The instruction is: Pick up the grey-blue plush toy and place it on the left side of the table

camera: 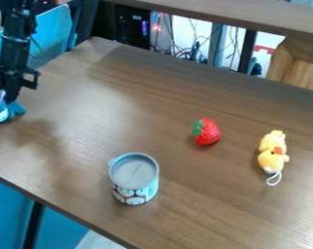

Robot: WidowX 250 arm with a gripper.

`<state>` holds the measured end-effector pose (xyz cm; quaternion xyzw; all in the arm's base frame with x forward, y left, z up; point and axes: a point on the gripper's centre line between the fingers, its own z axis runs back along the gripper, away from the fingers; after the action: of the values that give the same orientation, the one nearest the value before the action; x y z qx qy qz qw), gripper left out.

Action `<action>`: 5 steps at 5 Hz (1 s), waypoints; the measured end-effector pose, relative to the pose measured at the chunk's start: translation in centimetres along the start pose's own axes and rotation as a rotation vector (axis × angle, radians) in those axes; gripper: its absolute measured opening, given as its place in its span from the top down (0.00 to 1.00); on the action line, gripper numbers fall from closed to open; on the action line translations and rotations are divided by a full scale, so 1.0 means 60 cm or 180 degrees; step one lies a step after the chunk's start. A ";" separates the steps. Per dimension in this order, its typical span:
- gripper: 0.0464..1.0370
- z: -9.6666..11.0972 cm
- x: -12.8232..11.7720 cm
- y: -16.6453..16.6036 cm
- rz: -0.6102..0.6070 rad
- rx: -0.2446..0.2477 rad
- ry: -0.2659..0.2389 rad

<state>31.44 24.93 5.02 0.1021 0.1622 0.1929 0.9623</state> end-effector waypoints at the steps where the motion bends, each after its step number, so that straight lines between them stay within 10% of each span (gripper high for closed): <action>1: 0.47 0.053 -0.016 -0.012 -0.0109 -0.0321 -0.0357; 3: 0.03 0.137 -0.089 -0.073 -0.0554 -0.0424 -0.0986; 5: 0.03 0.142 -0.140 -0.217 -0.1151 -0.0491 -0.1087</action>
<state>31.52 8.59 11.82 0.0289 -0.0021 0.0095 0.9995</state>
